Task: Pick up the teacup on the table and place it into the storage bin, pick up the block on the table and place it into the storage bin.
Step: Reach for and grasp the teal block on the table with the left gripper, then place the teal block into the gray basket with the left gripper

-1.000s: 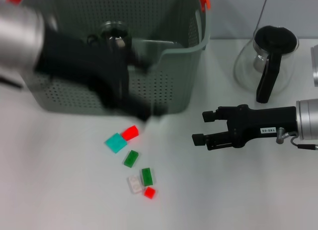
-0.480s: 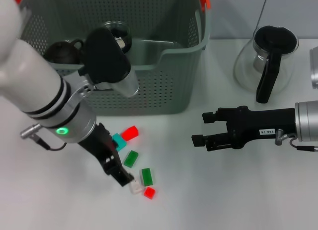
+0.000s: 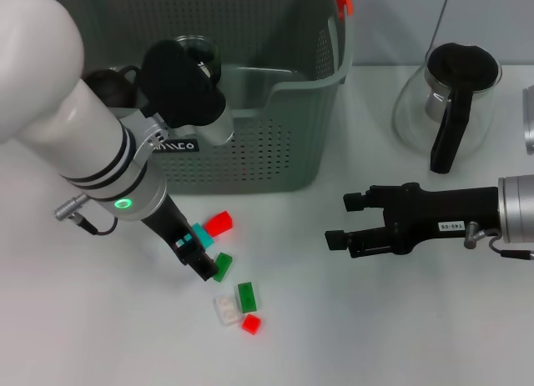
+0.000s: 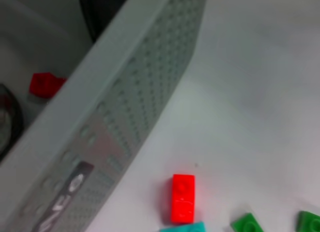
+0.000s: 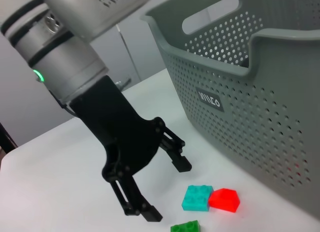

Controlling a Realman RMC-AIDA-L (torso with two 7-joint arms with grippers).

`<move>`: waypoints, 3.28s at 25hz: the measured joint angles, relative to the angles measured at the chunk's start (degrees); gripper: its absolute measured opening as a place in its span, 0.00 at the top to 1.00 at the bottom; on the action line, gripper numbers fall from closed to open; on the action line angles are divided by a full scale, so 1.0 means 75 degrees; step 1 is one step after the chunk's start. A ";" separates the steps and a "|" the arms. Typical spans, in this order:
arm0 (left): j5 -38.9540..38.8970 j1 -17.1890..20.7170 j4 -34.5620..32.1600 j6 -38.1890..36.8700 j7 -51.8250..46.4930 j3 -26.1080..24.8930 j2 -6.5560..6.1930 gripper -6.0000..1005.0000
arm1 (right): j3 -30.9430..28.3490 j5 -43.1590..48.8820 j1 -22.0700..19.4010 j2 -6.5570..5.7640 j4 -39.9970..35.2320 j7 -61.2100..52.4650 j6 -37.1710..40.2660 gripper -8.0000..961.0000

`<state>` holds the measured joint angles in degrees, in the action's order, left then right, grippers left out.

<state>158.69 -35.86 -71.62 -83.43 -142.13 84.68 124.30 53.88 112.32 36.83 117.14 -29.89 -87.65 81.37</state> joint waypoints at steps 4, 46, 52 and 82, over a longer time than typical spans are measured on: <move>0.0023 -0.0062 0.0238 0.0377 -0.0081 -0.0037 -0.0008 0.06 | 0.0011 0.0000 -0.0001 0.0004 0.0001 0.0055 0.0000 0.05; 0.0462 -0.0297 0.1171 0.1305 -0.0183 0.0288 0.0020 0.15 | -0.0007 0.0000 -0.0001 -0.0010 -0.0019 0.0074 -0.0020 0.05; 0.0462 -0.0282 0.1171 0.1333 -0.0167 0.0410 0.0020 0.26 | -0.0004 0.0000 -0.0001 -0.0010 -0.0013 0.0074 -0.0072 0.05; 0.0437 -0.0332 0.1024 0.1073 -0.0359 0.0376 0.0015 0.60 | 0.0003 0.0000 -0.0001 -0.0024 -0.0037 0.0086 -0.0093 0.05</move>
<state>161.97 -38.35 -63.94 -75.38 -144.83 87.50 124.41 53.90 112.32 36.82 116.96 -30.17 -87.01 80.68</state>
